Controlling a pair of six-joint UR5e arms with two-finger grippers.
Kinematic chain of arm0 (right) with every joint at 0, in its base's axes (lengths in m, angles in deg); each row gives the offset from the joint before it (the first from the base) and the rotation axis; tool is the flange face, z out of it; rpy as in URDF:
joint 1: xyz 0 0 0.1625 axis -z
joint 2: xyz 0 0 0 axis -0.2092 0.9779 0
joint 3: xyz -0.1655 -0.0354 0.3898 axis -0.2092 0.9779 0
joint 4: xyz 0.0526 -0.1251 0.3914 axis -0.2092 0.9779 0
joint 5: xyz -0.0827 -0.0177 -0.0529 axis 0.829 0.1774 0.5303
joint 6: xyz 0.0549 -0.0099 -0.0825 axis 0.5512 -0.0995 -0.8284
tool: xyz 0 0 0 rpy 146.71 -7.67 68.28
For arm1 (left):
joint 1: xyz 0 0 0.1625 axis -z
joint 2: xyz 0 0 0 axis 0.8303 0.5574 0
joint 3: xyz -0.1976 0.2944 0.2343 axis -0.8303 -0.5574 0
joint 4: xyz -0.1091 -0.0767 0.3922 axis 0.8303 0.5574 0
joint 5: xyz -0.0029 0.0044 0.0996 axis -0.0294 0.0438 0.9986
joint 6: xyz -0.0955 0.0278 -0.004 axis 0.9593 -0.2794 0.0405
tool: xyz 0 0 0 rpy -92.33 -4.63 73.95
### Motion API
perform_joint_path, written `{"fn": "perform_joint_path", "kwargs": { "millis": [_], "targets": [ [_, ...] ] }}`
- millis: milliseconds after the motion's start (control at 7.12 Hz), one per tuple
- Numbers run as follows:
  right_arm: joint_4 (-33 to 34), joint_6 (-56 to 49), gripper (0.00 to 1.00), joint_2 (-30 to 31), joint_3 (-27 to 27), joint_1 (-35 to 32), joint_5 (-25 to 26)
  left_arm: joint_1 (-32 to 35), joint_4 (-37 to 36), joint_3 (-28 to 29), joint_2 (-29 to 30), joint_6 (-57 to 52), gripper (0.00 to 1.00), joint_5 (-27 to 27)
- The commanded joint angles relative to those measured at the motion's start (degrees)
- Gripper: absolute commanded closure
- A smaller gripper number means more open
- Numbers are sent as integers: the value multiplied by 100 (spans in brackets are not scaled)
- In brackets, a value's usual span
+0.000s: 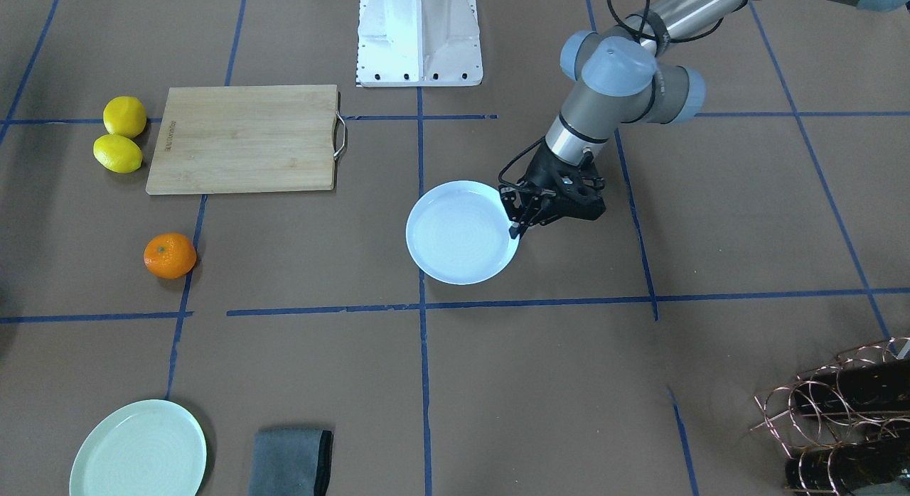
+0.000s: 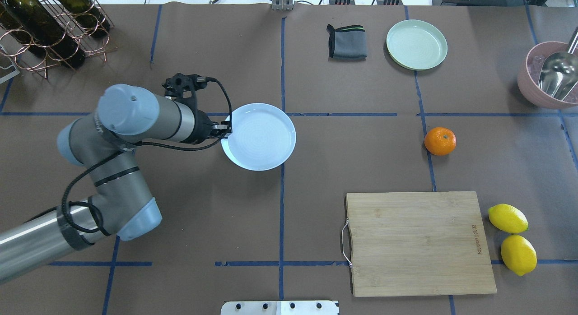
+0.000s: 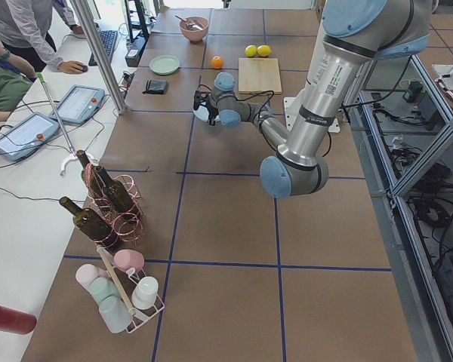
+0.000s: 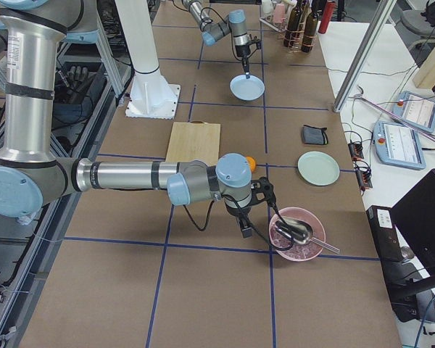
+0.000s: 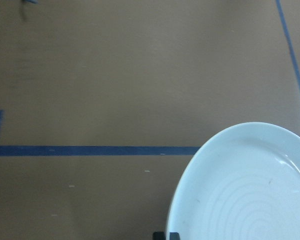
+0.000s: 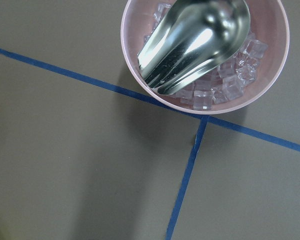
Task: Pick orange to plate
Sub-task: 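Push the white plate with the left gripper toward the table center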
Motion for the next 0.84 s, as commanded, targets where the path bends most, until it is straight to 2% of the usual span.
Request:
{"fn": "perform_joint_path", "kwargs": {
  "millis": [0,140,281,421,561,702],
  "targets": [
    [0,1,0,1,6,2,0,-414,-18,399,359,101,100,332],
    [0,1,0,1,6,-6,0,-475,-26,426,350,92,100,332],
    [0,1,0,1,6,2,9,-485,-18,470,341,83,86,332],
    [0,10,0,1,-2,2,0,-485,-26,479,350,83,15,332],
    [-17,-16,0,-8,-2,2,9,-485,-44,435,359,83,0,341],
    [-17,-8,0,-8,-2,2,26,-467,-87,278,333,48,0,323]
  ]
}}
